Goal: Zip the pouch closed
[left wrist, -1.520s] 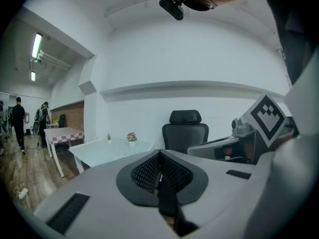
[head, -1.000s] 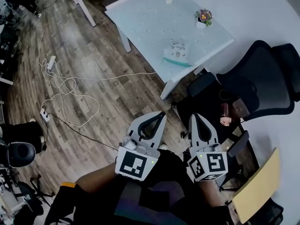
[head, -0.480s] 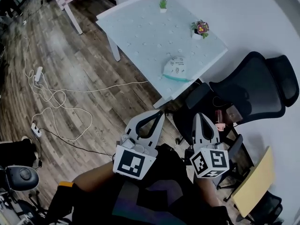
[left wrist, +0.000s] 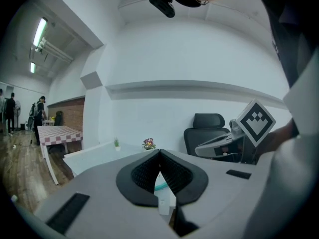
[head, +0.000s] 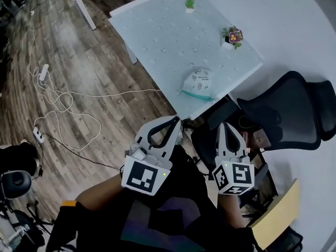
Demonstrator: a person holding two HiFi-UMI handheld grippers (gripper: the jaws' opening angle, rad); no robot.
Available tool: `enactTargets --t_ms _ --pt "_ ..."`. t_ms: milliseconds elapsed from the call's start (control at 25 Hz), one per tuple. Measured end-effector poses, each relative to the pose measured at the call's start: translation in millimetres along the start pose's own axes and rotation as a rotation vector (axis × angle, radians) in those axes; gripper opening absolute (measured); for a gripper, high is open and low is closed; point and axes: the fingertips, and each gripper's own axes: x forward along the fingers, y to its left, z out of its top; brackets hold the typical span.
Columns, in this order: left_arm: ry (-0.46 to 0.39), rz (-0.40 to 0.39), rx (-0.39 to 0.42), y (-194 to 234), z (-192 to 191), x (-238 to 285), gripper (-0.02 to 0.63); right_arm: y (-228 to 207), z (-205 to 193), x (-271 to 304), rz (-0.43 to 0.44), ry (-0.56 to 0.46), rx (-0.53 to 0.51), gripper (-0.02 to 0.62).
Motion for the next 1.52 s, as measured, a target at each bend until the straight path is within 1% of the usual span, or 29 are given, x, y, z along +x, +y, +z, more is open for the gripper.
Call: enactTargets --t_ms 120,240,320,400,480,720,760,840,960,1080,1120,1280,1520 --pt "0.005 0.045 0.037 4 5 26 0.011 -17 -4 26 0.06 0.044 -0.087 0.015" --pt "0.036 0.074 0.031 5 -1 54 0.011 -40 -9 51 0.103 0.098 -0.198 0.015" --pt "0.072 0.093 0.025 7 -11 74 0.011 -51 -13 66 0.137 0.128 -0.262 0.015" --pt "0.106 0.099 0.038 6 -22 94 0.011 -61 -20 79 0.179 0.158 -0.317 0.017" --pt "0.139 0.093 0.061 1 -34 113 0.011 -70 -30 92 0.226 0.194 -0.357 0.017" --pt "0.253 0.098 0.073 -12 -76 159 0.011 -102 -65 124 0.334 0.274 -0.458 0.018" --pt "0.271 0.101 0.073 -13 -83 163 0.012 -105 -71 129 0.35 0.288 -0.482 0.023" --pt "0.302 0.105 0.069 -15 -96 169 0.012 -111 -84 137 0.382 0.317 -0.537 0.059" --pt "0.351 0.098 0.056 -17 -113 173 0.019 -114 -99 147 0.426 0.355 -0.622 0.088" --pt "0.404 0.096 0.047 -14 -131 174 0.074 -111 -113 157 0.469 0.385 -0.718 0.101" --pt "0.415 0.092 0.047 -13 -135 174 0.08 -111 -119 160 0.48 0.398 -0.756 0.103" --pt "0.437 0.084 0.051 -10 -146 174 0.084 -105 -142 166 0.521 0.449 -0.883 0.103" --pt "0.451 0.074 0.036 -8 -154 173 0.084 -97 -155 176 0.538 0.475 -0.998 0.103"
